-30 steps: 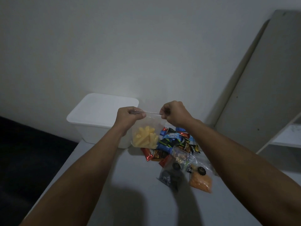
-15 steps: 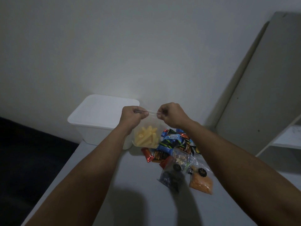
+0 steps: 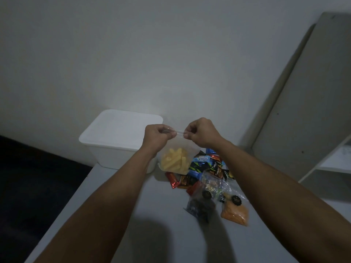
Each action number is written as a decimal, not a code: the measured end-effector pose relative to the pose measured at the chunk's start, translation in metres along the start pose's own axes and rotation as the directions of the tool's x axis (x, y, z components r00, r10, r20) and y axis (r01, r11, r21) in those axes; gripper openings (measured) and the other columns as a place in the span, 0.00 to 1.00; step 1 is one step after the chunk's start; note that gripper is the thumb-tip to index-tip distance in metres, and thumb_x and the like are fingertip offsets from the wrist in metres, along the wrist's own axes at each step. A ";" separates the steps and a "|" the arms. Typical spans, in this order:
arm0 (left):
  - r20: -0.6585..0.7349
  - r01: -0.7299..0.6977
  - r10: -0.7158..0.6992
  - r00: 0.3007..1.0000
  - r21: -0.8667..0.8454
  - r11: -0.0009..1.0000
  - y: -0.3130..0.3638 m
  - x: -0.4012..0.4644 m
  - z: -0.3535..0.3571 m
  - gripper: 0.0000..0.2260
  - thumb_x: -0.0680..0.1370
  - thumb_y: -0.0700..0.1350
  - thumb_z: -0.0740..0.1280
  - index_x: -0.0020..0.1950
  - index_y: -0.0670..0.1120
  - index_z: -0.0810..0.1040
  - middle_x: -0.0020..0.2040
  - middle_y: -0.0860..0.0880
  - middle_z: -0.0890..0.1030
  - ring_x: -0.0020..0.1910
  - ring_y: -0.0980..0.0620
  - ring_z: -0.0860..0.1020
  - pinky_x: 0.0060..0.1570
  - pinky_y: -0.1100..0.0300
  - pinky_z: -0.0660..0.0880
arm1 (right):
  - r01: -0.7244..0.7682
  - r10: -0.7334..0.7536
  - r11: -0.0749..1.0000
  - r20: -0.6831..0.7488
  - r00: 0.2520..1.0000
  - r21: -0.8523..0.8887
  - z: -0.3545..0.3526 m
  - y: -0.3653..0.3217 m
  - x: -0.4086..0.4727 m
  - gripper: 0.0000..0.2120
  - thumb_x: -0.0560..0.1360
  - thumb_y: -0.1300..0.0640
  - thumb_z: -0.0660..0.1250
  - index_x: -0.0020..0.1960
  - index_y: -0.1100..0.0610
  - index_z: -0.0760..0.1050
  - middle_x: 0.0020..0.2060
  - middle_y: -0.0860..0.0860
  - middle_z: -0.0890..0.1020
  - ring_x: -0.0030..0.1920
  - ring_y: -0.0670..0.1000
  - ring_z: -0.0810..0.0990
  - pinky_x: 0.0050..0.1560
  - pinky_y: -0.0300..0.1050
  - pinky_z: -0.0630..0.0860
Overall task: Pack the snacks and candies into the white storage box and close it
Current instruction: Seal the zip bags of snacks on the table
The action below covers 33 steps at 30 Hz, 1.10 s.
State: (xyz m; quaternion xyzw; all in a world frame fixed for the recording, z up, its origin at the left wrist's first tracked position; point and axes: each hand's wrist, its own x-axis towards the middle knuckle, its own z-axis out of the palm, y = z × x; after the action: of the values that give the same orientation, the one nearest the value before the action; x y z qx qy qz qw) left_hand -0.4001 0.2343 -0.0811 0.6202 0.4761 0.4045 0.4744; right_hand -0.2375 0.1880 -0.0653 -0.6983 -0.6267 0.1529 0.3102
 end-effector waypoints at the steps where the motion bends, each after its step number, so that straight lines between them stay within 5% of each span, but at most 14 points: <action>1: 0.014 0.001 -0.001 1.000 -0.002 1.000 0.000 0.000 0.000 0.05 0.69 0.37 0.75 0.44 0.39 0.83 0.35 0.51 0.81 0.30 0.63 0.77 0.31 0.71 0.73 | -0.005 0.005 1.000 -0.009 1.000 -0.009 -0.001 0.001 0.000 0.05 0.72 0.58 0.75 0.45 0.59 0.85 0.35 0.51 0.82 0.32 0.45 0.75 0.38 0.39 0.70; 7: 0.007 0.019 -0.019 1.000 -0.043 0.999 -0.001 0.000 -0.002 0.06 0.70 0.35 0.74 0.45 0.36 0.82 0.35 0.48 0.82 0.28 0.67 0.77 0.31 0.74 0.72 | -0.013 0.013 1.000 0.005 1.000 0.014 -0.002 0.003 -0.001 0.05 0.72 0.58 0.74 0.45 0.59 0.84 0.39 0.55 0.84 0.39 0.50 0.80 0.42 0.44 0.77; 13: 0.033 0.014 -0.012 0.999 -0.054 0.998 0.003 -0.003 0.002 0.07 0.69 0.34 0.74 0.46 0.34 0.83 0.29 0.53 0.81 0.27 0.66 0.77 0.31 0.74 0.72 | 0.019 -0.019 1.000 -0.003 1.000 0.003 0.002 0.002 -0.001 0.03 0.72 0.58 0.73 0.43 0.58 0.84 0.34 0.52 0.81 0.35 0.49 0.77 0.38 0.44 0.74; 18: 0.042 0.041 -0.037 0.998 -0.087 0.995 0.000 -0.003 -0.002 0.08 0.71 0.37 0.74 0.47 0.34 0.83 0.39 0.44 0.83 0.31 0.66 0.80 0.32 0.75 0.72 | -0.004 0.003 1.000 -0.042 0.999 -0.011 0.000 0.004 -0.001 0.05 0.71 0.58 0.74 0.44 0.58 0.85 0.38 0.54 0.85 0.39 0.51 0.81 0.42 0.44 0.78; 27: 0.058 0.008 -0.005 0.998 -0.064 0.998 0.000 -0.005 0.005 0.06 0.72 0.38 0.73 0.47 0.36 0.83 0.39 0.47 0.84 0.34 0.67 0.80 0.35 0.78 0.72 | 0.028 -0.029 0.999 -0.039 0.999 -0.033 0.003 -0.001 0.000 0.03 0.72 0.59 0.72 0.41 0.58 0.84 0.36 0.52 0.84 0.37 0.49 0.80 0.43 0.48 0.80; 33: -0.073 -0.015 0.012 0.997 -0.033 0.999 0.003 0.002 -0.001 0.02 0.72 0.38 0.73 0.41 0.40 0.84 0.38 0.50 0.84 0.38 0.63 0.80 0.45 0.65 0.74 | 0.010 -0.010 1.000 0.025 1.000 -0.004 -0.002 0.004 -0.001 0.04 0.72 0.58 0.74 0.44 0.59 0.83 0.41 0.55 0.85 0.42 0.53 0.82 0.47 0.49 0.80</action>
State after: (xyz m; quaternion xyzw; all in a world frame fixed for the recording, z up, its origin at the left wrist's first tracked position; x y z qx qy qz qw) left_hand -0.4001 0.2358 -0.0782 0.6001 0.4820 0.4380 0.4644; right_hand -0.2334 0.1867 -0.0669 -0.6938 -0.6342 0.1588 0.3018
